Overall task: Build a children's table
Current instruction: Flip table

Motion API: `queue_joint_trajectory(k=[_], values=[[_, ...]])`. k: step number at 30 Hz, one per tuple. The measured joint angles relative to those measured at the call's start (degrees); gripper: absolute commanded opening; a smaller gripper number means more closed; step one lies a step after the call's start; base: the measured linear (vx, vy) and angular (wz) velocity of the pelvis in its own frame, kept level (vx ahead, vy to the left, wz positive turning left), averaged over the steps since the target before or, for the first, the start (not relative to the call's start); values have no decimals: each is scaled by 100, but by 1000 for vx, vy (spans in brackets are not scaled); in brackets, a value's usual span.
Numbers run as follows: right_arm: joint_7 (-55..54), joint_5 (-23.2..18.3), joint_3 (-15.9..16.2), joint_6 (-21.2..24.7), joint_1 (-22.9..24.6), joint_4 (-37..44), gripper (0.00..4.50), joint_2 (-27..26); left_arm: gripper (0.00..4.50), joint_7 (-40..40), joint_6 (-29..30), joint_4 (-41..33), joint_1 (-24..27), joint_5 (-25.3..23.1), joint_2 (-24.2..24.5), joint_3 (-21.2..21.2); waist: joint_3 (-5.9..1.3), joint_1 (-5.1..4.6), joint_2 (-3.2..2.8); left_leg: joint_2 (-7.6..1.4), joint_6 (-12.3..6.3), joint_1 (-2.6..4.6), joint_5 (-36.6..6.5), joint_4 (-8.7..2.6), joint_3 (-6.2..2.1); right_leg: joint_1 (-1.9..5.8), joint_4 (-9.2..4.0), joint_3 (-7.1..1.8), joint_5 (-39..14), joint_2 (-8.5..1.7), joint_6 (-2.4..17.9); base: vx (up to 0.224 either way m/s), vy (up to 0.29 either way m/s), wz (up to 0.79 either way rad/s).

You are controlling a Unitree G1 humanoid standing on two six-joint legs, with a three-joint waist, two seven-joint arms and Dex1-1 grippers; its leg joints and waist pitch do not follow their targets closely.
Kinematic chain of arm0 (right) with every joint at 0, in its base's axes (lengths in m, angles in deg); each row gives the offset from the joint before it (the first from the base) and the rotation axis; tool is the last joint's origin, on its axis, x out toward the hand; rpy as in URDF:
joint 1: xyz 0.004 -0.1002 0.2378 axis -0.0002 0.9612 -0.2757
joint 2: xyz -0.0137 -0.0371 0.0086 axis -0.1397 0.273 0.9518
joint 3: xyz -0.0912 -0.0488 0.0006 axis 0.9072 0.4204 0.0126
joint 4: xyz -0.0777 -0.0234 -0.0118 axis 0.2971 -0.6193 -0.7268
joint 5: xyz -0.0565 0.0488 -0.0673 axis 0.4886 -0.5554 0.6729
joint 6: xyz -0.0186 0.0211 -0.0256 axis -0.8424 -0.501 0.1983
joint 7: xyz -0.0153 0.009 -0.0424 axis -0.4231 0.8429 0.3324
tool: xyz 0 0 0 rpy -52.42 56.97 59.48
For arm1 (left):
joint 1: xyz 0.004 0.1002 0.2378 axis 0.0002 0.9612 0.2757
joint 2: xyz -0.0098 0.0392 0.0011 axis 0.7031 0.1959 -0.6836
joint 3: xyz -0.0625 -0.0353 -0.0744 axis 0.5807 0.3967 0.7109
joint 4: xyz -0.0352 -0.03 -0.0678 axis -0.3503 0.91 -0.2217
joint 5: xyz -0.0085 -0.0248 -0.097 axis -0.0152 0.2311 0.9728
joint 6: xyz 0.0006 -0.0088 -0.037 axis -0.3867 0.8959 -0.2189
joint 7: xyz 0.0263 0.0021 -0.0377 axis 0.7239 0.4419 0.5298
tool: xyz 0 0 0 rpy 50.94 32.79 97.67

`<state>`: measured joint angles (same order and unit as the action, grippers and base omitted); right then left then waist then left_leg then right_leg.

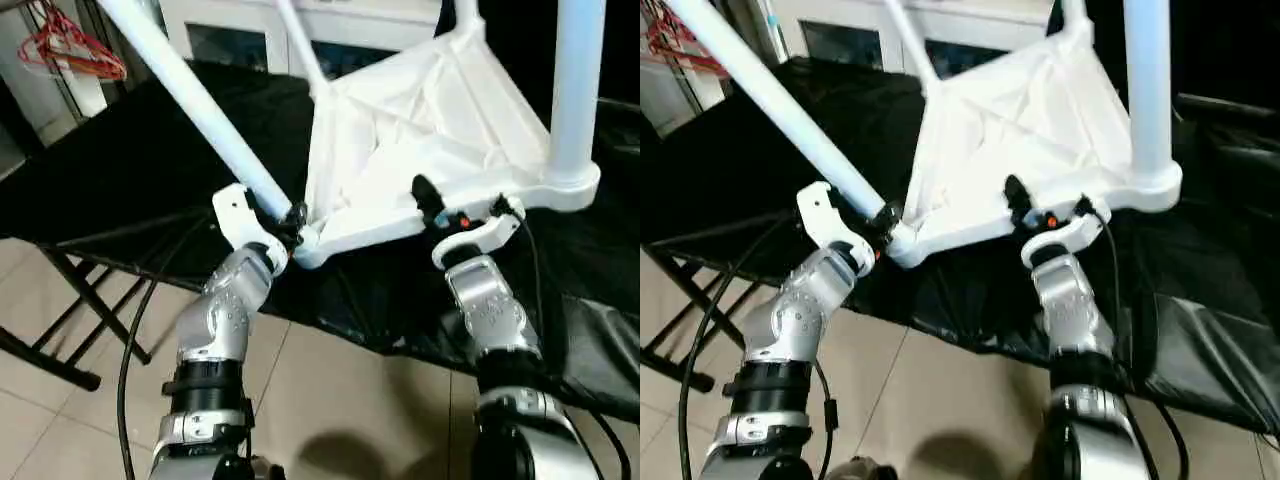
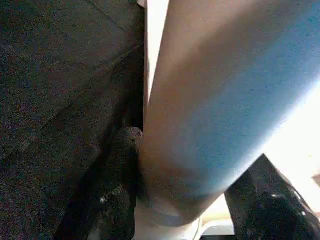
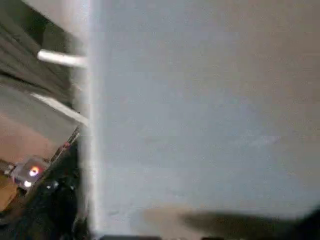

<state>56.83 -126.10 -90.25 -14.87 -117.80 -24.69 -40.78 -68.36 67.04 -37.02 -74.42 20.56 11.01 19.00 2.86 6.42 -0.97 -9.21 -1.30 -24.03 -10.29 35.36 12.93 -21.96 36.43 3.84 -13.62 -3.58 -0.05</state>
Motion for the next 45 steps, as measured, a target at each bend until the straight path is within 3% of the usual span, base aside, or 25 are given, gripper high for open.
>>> queue_joint_trajectory(k=[12, 14, 16, 20, 28, 31, 36, 41, 45], values=[[113, 15, -121, -271, -183, -451, 276, 15, 218, -4, 33, -64, 57, -37, 38, -147, 0, 8, 16, 0, 3, 2, 4, 16, 0, 0, 23, 0, 0, -5, 0, 0, 0, 0], [116, 53, -132, -284, -185, -456, 251, 28, 274, -33, 32, -46, 54, -71, 57, -196, -1, 9, 16, 0, 3, 3, 4, 17, 0, 0, 25, 0, 0, -5, 0, 0, 0, 0], [82, 72, -144, -284, -184, -487, 251, 56, 274, -166, 27, -31, 55, -70, 66, -208, 2, 10, 20, 0, 3, 2, 5, 17, 0, -1, 25, 0, 0, -5, 0, 0, 0, 0], [40, 5, -271, -285, -180, -627, 216, 83, 317, -426, 68, -1, 120, 2, 122, -299, 6, 17, 21, 0, 3, -8, 5, 17, 1, -13, 29, 0, 0, -6, 0, 0, 0, 0], [-45, 31, -288, -396, -181, -552, 210, 110, 378, -764, 530, -422, 614, 4, 559, -567, 15, 76, 23, -1, 12, -14, 16, 17, 1, -30, 52, 0, -5, -6, 9, 0, 0, 0], [-199, 77, -297, -413, -181, -384, 209, 135, 398, -1180, 562, -905, 919, -95, 1016, -997, 20, 122, 19, -1, 12, -14, 21, 17, 2, -30, 55, 0, -5, -7, 8, 0, 0, 0], [-553, 326, -246, -493, -104, 106, 209, 330, 440, -1855, 152, -1585, 1237, -750, 1787, -1938, 27, 248, 25, 1, 33, -18, 16, 15, 5, -30, 56, 1, -4, -10, 4, 0, 0, 0], [-926, 551, -157, -503, 142, 740, 209, 432, 450, -2273, -205, -2100, 1263, -921, 1927, -2438, 28, 272, 27, 7, 37, -17, 18, 15, 8, -31, 57, -1, 0, -17, -5, 0, 0, 0], [-1187, 604, -94, -411, 340, 1173, 209, 543, 450, -2308, -424, -2264, 1199, -1023, 1942, -2553, 28, 249, 26, 7, 50, -15, 25, 9, 8, -32, 59, -1, 3, -17, -11, 0, 0, 0]])
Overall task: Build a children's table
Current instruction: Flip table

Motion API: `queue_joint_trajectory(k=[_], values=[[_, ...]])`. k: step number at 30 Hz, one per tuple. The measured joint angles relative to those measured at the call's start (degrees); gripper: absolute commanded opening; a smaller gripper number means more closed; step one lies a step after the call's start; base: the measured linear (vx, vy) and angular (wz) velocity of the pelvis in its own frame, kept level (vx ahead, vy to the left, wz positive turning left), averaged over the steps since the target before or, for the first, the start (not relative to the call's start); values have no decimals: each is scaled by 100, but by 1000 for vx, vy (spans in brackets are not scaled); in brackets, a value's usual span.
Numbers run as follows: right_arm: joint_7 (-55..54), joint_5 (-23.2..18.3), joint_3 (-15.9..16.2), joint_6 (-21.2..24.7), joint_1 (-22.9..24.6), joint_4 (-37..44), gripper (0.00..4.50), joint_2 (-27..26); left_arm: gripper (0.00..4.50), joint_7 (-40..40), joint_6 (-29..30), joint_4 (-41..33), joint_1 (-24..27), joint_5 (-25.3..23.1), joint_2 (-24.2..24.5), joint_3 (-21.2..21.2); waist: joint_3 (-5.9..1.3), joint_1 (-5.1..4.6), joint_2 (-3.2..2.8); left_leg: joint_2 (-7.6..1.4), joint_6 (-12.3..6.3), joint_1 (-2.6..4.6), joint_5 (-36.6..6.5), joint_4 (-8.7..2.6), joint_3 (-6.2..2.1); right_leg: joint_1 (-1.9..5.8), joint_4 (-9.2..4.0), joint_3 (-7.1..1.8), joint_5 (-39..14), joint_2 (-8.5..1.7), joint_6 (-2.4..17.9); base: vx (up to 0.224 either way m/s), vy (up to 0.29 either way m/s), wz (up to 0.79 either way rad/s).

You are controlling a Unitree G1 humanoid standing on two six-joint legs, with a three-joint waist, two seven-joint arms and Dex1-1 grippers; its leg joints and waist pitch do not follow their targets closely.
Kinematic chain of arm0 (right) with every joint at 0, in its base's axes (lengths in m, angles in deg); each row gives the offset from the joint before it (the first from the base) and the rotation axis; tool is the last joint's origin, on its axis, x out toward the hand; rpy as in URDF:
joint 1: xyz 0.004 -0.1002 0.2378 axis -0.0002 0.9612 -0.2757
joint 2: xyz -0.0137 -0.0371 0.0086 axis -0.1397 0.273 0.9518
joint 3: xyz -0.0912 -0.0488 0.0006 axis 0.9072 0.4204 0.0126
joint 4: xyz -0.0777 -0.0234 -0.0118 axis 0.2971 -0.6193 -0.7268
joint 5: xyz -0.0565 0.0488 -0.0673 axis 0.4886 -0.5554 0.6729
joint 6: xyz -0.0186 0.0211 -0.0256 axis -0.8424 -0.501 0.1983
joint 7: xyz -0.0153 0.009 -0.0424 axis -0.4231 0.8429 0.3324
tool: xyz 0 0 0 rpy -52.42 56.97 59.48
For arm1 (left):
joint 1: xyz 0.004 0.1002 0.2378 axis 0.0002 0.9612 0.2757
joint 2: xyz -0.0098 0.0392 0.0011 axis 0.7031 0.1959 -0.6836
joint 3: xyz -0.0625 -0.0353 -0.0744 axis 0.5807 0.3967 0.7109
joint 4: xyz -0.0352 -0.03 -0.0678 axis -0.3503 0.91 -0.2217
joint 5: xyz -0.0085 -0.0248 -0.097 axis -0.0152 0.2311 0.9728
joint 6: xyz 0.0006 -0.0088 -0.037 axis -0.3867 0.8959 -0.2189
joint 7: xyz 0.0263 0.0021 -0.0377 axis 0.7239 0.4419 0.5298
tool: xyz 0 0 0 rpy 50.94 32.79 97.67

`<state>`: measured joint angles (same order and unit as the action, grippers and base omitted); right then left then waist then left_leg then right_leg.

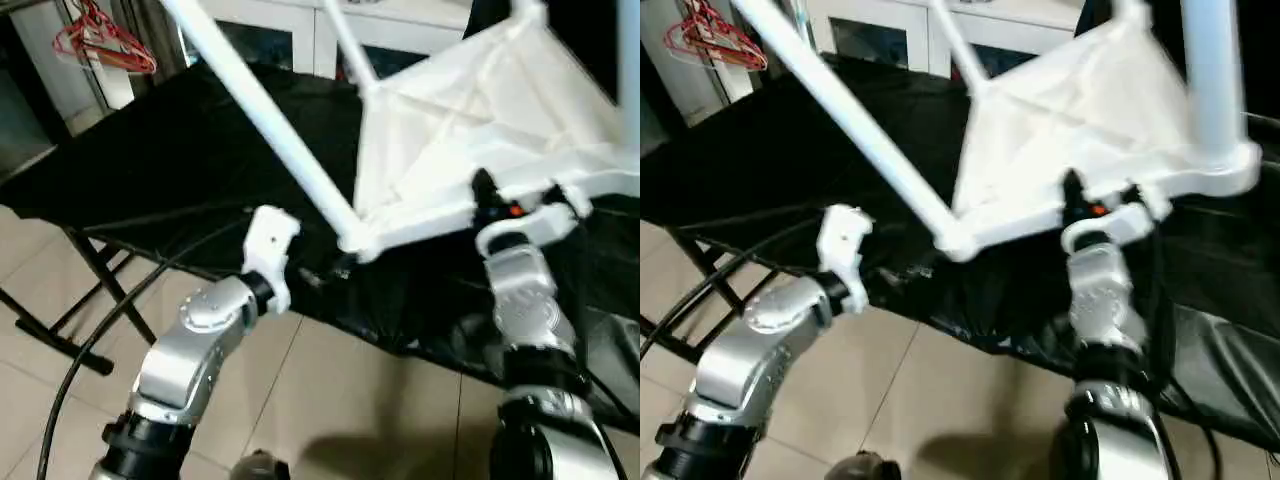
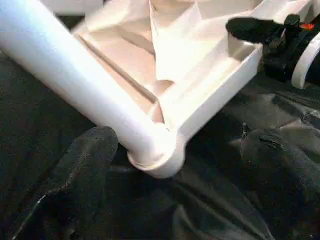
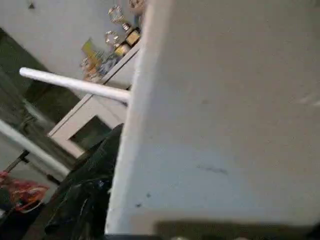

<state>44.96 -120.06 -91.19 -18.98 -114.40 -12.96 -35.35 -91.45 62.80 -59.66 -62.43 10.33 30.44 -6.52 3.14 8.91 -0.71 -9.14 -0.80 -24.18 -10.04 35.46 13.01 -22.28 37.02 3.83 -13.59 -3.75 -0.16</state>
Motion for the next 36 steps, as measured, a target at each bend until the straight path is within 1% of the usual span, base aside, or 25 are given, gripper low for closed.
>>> queue_joint_trajectory(k=[3, 7, 10, 15, 18, 20, 23, 26, 27, 30, 33, 36], values=[[-229, 147, 22, 87, 96, 321, 209, 109, 450, -123, -173, -127, -141, -42, 91, -70, 0, -38, 0, 0, 5, 2, 3, -2, -1, 0, 1, -1, 3, 0, -4, 0, 0, 0], [-594, 456, 129, 289, 137, 718, 209, 359, 450, -230, -359, -311, -388, -114, 104, -160, 0, -78, 0, 1, 8, 5, 5, -2, 0, 1, 0, -4, 8, 1, -11, 0, 0, 0], [-827, 720, 284, 482, 136, 1000, 209, 595, 450, -225, -516, -333, -659, -273, 176, -164, 0, -111, 1, 0, 13, 12, 9, -5, 0, 2, 1, -6, 13, 3, -12, 0, 0, 0], [-1020, 1210, 602, 840, 75, 1284, 209, 1034, 450, -213, -753, -333, -1247, -465, 276, -81, -2, -132, 14, 1, 14, 14, 11, -5, 0, 4, 0, -9, 17, 3, -14, 0, 0, 0], [-1061, 1460, 800, 1005, 36, 1427, 209, 1211, 450, -305, -869, -335, -1417, -575, 469, -99, 5, -153, 27, 0, 13, 13, 12, -5, 0, 3, 2, -8, 18, 4, -13, 0, 0, 0], [-1075, 1588, 941, 1179, -27, 1499, 207, 1304, 450, -426, -1018, -336, -1571, -749, 676, -130, 8, -169, 36, 0, 12, 13, 13, -5, 0, 3, 3, -8, 18, 6, -12, 0, 0, 0], [-1081, 1752, 1143, 1414, -67, 1627, 204, 1468, 450, -490, -1297, -324, -1869, -996, 838, -151, 19, -151, 53, 2, 6, 10, 16, -5, 0, 4, 2, -8, 19, 4, -13, 0, 0, 0], [-1083, 1915, 1281, 1524, -113, 1659, 202, 1568, 450, -452, -1466, -293, -2205, -1105, 839, -103, 25, -128, 70, 3, 2, 10, 20, -4, 0, 5, 2, -9, 22, 4, -12, 0, 0, 0], [-1084, 2010, 1374, 1582, -123, 1680, 201, 1630, 450, -418, -1535, -270, -2395, -1126, 843, -61, 24, -112, 74, 3, 2, 10, 21, -4, 0, 5, 2, -9, 24, 3, -11, 0, 0, 0], [-1129, 2214, 1472, 1708, -144, 1766, 198, 1649, 450, -338, -1722, -188, -2887, -1303, 888, -22, 33, -79, 102, 2, 2, 10, 26, -3, 0, 4, 8, -8, 25, 4, -11, 0, 0, 0], [-1154, 2357, 1626, 1787, -213, 1766, 195, 1650, 450, -301, -1969, -94, -3388, -1581, 999, -18, 35, -88, 109, 3, 2, 10, 27, -3, 0, 4, 6, -10, 30, 2, -12, 0, 0, 0], [-1220, 2451, 1762, 1846, -306, 1729, 195, 1608, 450, -213, -2244, 88, -3600, -1906, 1096, -25, 35, -109, 112, 4, 6, 11, 30, -3, 0, 3, 8, -10, 34, 2, -11, 0, 0, 0]])
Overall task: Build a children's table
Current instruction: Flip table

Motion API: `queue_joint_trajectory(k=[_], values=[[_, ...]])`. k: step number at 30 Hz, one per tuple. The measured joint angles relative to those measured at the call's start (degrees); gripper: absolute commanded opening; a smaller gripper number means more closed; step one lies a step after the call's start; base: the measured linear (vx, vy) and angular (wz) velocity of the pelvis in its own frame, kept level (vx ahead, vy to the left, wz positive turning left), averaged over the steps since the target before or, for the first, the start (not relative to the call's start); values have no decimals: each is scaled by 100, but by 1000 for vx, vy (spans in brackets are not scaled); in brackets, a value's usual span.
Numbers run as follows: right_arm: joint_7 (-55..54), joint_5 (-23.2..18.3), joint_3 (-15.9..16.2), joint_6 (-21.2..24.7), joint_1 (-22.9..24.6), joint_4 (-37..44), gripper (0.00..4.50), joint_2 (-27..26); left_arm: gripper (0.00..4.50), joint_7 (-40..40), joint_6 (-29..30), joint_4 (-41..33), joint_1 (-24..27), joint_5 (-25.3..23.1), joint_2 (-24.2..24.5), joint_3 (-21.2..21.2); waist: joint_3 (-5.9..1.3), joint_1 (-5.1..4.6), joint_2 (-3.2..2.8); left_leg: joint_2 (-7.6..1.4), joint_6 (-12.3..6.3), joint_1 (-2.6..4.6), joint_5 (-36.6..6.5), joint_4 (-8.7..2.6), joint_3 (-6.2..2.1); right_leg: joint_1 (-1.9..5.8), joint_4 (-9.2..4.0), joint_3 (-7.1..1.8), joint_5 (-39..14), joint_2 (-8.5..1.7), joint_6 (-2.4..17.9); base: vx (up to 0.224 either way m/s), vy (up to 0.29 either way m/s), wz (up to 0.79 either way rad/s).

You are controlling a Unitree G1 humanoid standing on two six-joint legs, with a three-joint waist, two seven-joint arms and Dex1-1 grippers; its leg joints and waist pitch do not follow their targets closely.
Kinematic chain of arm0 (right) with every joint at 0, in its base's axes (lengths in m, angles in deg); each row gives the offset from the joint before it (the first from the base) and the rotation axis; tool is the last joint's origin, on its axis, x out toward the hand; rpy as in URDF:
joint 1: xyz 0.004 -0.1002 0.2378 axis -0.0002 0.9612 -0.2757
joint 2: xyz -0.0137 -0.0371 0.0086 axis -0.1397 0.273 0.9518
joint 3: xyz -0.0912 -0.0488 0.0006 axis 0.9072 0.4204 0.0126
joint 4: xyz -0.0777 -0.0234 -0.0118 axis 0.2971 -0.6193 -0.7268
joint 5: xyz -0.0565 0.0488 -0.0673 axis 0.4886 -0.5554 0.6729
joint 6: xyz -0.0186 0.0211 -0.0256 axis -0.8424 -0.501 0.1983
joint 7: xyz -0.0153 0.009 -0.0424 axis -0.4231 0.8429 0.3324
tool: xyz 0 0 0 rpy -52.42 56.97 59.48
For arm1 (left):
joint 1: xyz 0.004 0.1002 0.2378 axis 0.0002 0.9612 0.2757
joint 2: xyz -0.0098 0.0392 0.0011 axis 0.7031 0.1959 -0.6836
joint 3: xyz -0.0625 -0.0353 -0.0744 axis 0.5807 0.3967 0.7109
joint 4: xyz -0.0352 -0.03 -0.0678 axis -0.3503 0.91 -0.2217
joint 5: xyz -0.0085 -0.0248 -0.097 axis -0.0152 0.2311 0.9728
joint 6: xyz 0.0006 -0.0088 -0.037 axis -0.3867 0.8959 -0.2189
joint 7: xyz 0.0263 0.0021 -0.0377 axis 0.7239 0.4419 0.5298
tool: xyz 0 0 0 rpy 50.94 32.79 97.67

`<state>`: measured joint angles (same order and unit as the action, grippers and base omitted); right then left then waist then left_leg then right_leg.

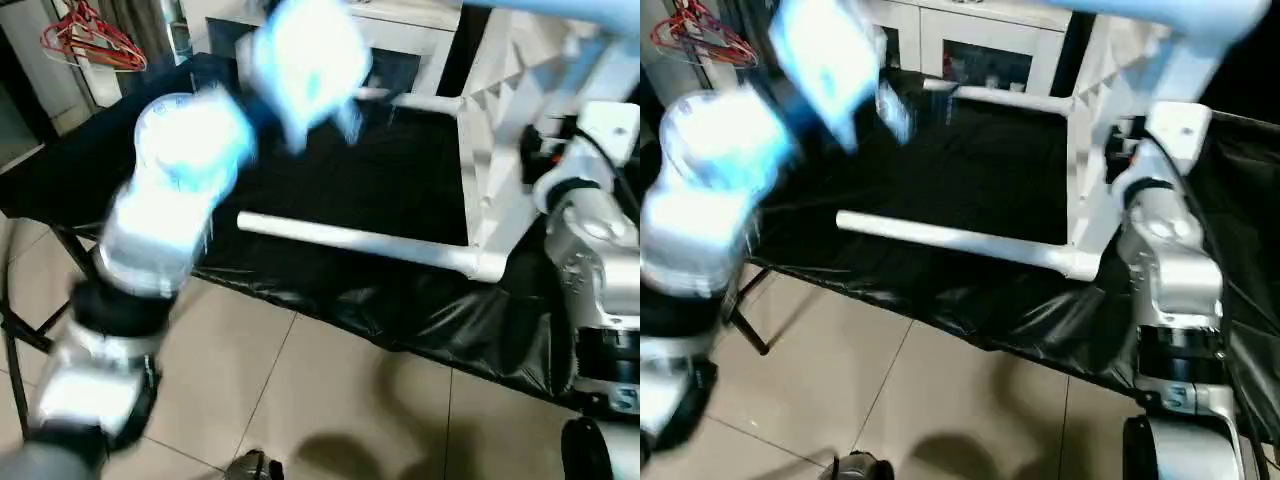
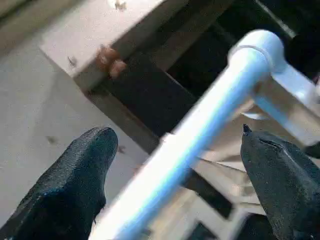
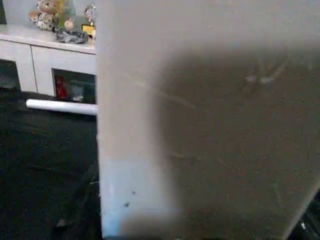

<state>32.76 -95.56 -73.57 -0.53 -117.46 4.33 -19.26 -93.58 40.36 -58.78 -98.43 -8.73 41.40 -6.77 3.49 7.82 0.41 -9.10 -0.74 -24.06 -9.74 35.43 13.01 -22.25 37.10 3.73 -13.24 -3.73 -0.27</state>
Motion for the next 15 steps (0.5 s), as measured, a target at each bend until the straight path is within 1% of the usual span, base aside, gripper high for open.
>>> queue_joint_trajectory(k=[2, 3, 4, 9, 11, 15], values=[[-37, 34, 47, -7, -62, -67, 195, -52, 450, 99, -197, 265, -23, -234, 89, -79, 1, -15, 6, -3, 10, 1, 7, 0, 0, -2, 3, 1, 4, 2, 2, 0, 0, 0], [-32, 71, 62, -19, -84, -100, 230, -76, 450, 165, -300, 434, -48, -352, 126, -106, 3, -26, 11, -4, 13, 1, 9, 0, 0, -3, 3, 1, 7, 3, 3, 0, 0, 0], [-31, 105, 65, -31, -97, -115, 251, -113, 450, 229, -370, 600, -83, -458, 170, -134, 4, -38, 16, -6, 16, 1, 11, 0, -1, -3, 3, 1, 9, 5, 5, 0, 0, 0], [29, 223, 196, -193, -102, -342, 307, -208, 450, 649, -933, 1483, -302, -1037, 268, -270, 7, -118, 59, -6, 22, 1, 16, 0, -1, -2, 0, 1, 19, 4, 7, 0, 0, 0], [25, 218, 213, -234, -102, -500, 311, -328, 450, 886, -1148, 1926, -423, -1303, 325, -340, 9, -144, 62, -6, 21, 1, 16, 0, -1, -2, 0, 1, 25, 4, 8, 0, 0, 0], [152, 278, 247, -463, -73, -834, 311, -371, 450, 1292, -1465, 2718, -731, -1584, 424, -390, 9, -150, 61, -7, 22, 1, 17, 0, -2, -5, 0, 0, 32, 5, 13, 0, 0, 0]])
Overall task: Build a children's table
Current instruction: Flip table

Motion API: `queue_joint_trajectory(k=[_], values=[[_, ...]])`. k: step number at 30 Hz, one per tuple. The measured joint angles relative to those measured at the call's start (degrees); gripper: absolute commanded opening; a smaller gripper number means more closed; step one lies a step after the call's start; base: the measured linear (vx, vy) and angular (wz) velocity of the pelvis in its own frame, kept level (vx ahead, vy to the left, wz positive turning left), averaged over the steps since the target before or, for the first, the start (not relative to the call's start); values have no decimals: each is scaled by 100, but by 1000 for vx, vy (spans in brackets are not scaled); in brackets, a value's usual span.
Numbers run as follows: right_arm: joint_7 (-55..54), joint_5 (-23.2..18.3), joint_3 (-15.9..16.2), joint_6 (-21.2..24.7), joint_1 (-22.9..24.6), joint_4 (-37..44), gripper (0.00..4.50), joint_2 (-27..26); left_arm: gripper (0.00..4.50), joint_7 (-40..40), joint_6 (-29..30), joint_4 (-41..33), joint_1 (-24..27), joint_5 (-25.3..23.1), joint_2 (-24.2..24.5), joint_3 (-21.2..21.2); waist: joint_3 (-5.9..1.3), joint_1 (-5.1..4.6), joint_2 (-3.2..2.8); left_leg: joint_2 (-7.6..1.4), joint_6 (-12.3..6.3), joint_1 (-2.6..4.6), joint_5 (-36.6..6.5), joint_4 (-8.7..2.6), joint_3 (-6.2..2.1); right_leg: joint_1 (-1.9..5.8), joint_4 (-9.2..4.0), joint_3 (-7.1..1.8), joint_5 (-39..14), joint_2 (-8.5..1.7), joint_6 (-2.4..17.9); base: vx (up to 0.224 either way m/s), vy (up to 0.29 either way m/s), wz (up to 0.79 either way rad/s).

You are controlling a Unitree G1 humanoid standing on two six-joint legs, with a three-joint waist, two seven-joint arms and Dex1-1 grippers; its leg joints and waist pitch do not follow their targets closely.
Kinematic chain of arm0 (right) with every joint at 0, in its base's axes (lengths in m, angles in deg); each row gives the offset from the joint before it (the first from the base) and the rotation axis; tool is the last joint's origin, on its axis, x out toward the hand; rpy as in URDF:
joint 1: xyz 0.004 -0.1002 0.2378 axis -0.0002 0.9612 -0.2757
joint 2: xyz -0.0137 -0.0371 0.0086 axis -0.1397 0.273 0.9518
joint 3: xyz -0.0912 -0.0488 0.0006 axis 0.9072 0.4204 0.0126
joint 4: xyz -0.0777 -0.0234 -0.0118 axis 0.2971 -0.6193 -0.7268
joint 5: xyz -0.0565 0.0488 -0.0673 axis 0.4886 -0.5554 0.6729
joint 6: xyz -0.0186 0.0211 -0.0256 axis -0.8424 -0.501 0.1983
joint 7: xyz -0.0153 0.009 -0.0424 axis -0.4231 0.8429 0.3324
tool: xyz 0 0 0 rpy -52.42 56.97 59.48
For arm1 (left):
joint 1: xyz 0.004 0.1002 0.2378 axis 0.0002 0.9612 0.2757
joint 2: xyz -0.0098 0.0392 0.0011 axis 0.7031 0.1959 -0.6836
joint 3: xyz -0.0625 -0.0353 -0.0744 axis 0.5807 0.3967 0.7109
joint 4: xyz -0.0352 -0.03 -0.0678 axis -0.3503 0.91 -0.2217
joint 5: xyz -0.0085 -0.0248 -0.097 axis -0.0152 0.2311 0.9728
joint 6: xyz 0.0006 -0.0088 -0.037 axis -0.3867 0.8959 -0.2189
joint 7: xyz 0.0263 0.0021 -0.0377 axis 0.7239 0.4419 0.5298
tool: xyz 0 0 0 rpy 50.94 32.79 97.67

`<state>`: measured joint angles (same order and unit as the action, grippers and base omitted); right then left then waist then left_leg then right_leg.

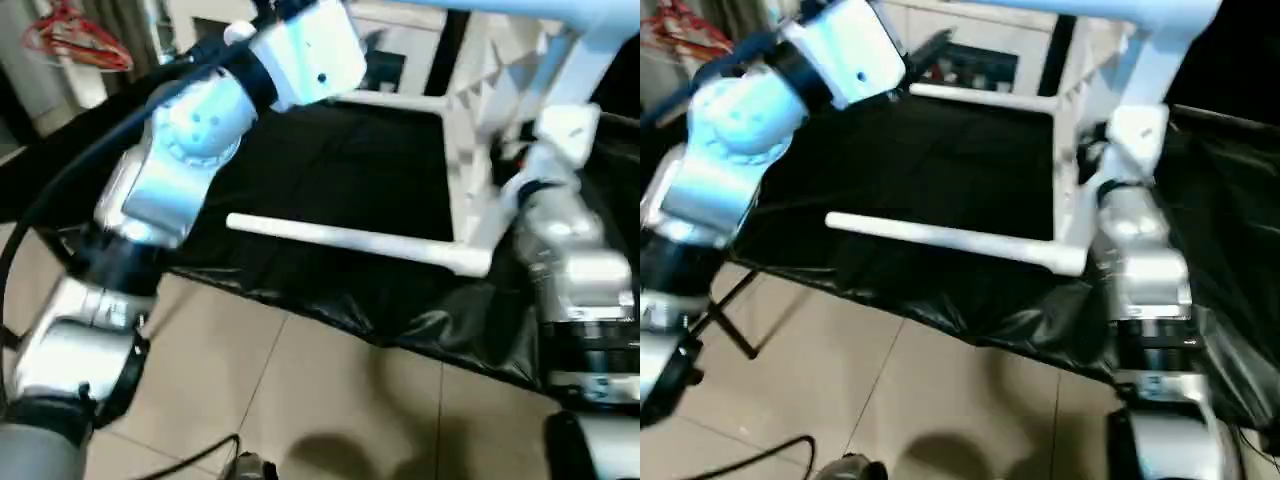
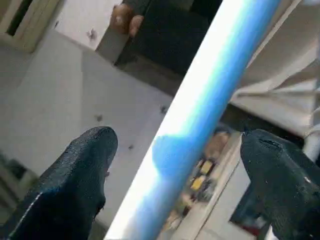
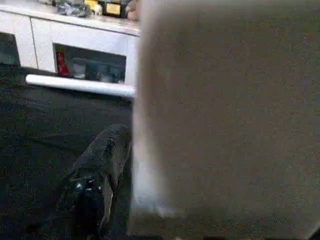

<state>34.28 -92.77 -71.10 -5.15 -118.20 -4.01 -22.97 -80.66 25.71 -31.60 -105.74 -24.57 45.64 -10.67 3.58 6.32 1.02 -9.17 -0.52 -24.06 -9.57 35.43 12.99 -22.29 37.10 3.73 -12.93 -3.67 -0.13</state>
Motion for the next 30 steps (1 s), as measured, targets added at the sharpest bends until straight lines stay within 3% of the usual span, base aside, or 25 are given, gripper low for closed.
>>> queue_joint_trajectory(k=[12, 16, 23, 30], values=[[174, 250, 33, -840, -4, -1152, 311, 20, 450, 735, -850, 1573, -619, -507, -41, -130, -2, 14, -8, 0, 0, 1, 1, 3, 0, 1, 0, 1, 12, -1, 12, 0, 0, 0], [214, 276, 30, -1052, -67, -1361, 276, 18, 450, 874, -1017, 2062, -748, -616, -93, -165, -2, 15, -8, -2, -1, 1, 1, 3, -2, 1, 1, 2, 14, 0, 14, 0, 0, 0], [319, 295, 22, -1375, -274, -1729, 212, 14, 387, 1084, -1216, 2794, -1196, -615, -283, -170, -1, 13, -7, -2, -9, 0, 4, 5, -1, 1, 0, 2, 16, 0, 18, 0, 0, 0], [332, 293, -13, -1516, -277, -1802, 202, -10, 336, 1277, -1202, 3306, -1364, -662, -396, -171, 0, 16, -8, -2, -13, -1, 5, 5, -1, -1, 0, 3, 16, 0, 18, 0, 0, 0]])
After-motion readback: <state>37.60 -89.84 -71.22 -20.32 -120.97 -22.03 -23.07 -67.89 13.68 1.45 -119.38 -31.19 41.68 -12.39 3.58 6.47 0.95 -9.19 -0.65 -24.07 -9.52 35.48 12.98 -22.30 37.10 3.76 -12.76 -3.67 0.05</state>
